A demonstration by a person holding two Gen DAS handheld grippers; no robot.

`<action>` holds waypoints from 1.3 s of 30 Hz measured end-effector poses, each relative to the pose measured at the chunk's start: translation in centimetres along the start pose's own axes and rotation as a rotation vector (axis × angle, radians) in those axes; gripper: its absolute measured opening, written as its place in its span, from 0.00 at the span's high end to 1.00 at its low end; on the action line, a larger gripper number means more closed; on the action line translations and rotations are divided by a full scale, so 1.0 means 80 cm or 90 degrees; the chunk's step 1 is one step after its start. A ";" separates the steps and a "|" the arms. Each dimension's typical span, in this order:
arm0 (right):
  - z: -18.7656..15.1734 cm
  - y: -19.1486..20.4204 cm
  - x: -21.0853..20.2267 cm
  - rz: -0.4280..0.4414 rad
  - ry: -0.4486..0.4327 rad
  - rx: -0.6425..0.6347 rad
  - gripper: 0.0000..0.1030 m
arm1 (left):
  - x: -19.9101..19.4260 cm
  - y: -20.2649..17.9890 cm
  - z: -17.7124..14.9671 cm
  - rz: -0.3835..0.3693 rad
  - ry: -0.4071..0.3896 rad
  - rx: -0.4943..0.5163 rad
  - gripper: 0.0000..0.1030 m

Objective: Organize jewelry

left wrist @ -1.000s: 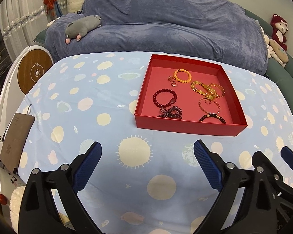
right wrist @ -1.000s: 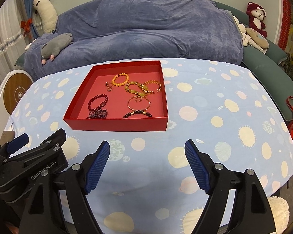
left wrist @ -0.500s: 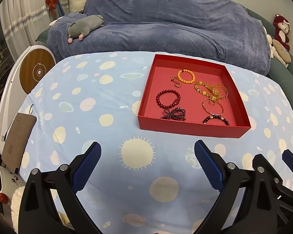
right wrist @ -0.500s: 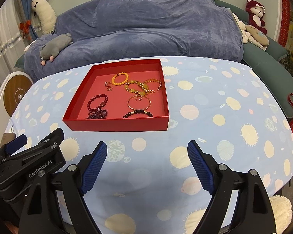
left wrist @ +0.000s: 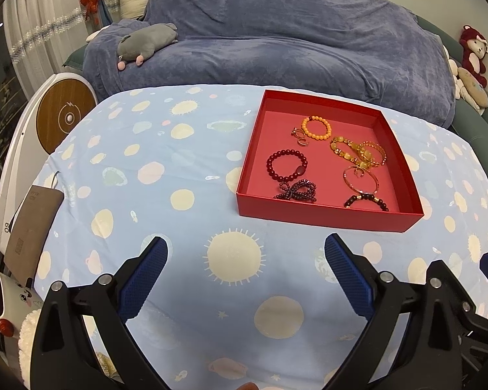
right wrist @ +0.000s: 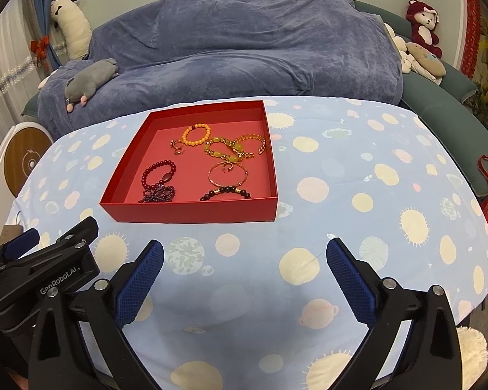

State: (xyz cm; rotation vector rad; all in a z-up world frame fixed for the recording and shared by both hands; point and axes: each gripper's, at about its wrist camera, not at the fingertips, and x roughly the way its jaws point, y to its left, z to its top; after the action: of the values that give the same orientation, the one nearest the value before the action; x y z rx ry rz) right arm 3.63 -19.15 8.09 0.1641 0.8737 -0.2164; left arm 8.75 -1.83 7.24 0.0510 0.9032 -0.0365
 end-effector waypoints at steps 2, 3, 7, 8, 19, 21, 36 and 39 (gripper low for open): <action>0.000 -0.001 0.001 -0.001 -0.001 0.003 0.06 | 0.001 -0.001 0.000 0.000 0.000 0.005 0.09; 0.000 0.000 0.001 -0.001 0.000 0.003 0.06 | 0.000 -0.002 -0.001 0.000 0.000 0.008 0.09; -0.002 0.000 0.003 -0.008 0.007 0.002 0.06 | 0.001 -0.003 -0.002 0.002 0.001 0.011 0.09; -0.002 0.000 0.003 -0.010 0.010 0.001 0.06 | 0.001 -0.003 -0.002 0.003 0.000 0.011 0.09; -0.002 0.003 0.000 -0.013 0.003 -0.002 0.06 | -0.001 0.000 -0.002 0.008 -0.004 0.011 0.09; -0.002 0.004 0.000 -0.013 0.002 -0.003 0.06 | -0.002 0.001 -0.003 0.009 -0.004 0.011 0.09; -0.002 0.004 0.000 -0.013 0.002 -0.004 0.06 | -0.004 0.004 -0.005 0.009 0.001 0.003 0.09; -0.002 0.004 0.001 -0.014 0.002 -0.005 0.06 | -0.002 0.004 -0.006 0.010 0.002 0.003 0.09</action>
State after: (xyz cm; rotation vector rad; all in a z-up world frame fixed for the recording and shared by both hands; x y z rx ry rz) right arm 3.62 -18.78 7.96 0.1478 0.8793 -0.2341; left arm 8.33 -1.47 7.10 0.0629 0.9061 -0.0248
